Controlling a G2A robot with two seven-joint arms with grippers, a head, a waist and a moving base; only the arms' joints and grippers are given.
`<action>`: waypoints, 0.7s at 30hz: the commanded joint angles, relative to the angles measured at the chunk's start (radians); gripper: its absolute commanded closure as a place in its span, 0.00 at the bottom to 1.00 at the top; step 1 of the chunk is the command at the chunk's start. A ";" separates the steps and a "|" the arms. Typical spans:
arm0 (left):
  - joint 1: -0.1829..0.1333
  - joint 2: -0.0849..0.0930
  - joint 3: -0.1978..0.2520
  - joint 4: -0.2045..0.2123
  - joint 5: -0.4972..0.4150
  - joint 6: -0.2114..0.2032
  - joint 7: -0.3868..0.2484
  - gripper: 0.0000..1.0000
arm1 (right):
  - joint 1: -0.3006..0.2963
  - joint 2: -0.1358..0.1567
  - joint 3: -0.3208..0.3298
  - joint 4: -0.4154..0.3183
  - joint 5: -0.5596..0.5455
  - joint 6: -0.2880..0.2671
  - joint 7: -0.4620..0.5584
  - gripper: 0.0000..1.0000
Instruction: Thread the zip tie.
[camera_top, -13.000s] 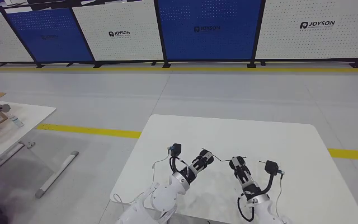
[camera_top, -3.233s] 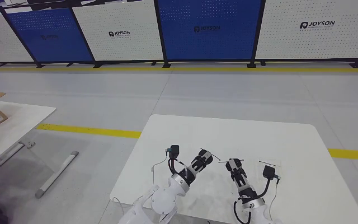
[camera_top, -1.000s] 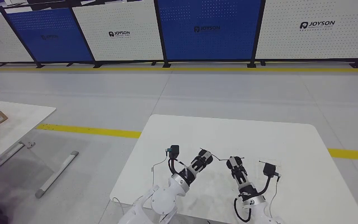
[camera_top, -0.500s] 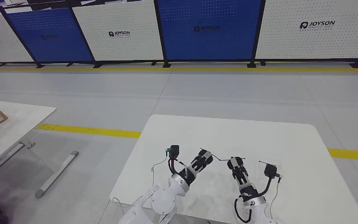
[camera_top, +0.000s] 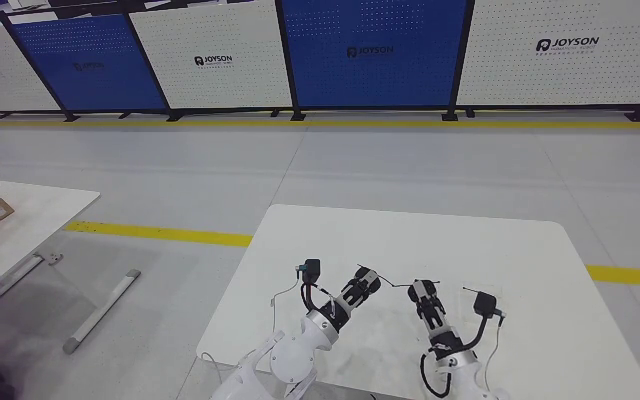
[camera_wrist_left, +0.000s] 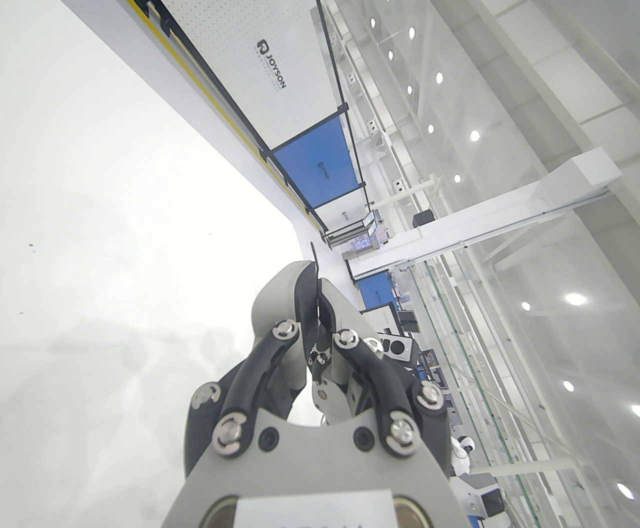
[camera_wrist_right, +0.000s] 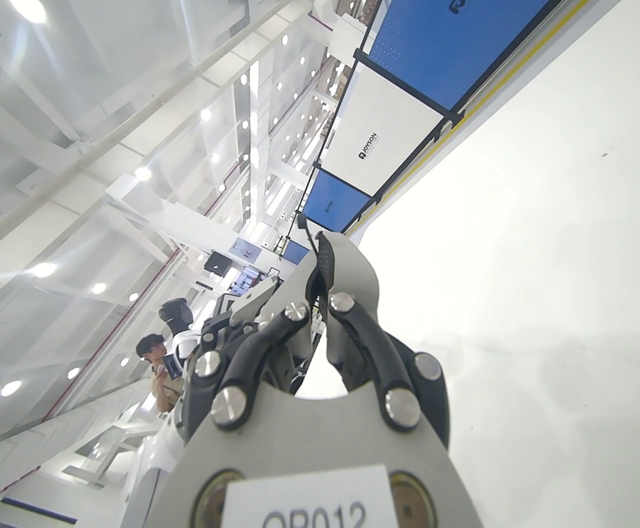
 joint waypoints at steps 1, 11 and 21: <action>0.000 0.000 0.000 0.000 0.000 0.000 0.000 1.00 | 0.003 -0.001 -0.003 0.002 0.001 0.003 0.000 1.00; 0.000 0.000 0.000 0.000 0.000 0.000 0.000 1.00 | 0.000 -0.001 0.000 0.000 0.005 -0.001 -0.003 1.00; 0.000 0.000 0.000 0.000 0.000 0.000 0.000 1.00 | 0.003 -0.003 -0.003 0.007 0.009 -0.001 0.005 1.00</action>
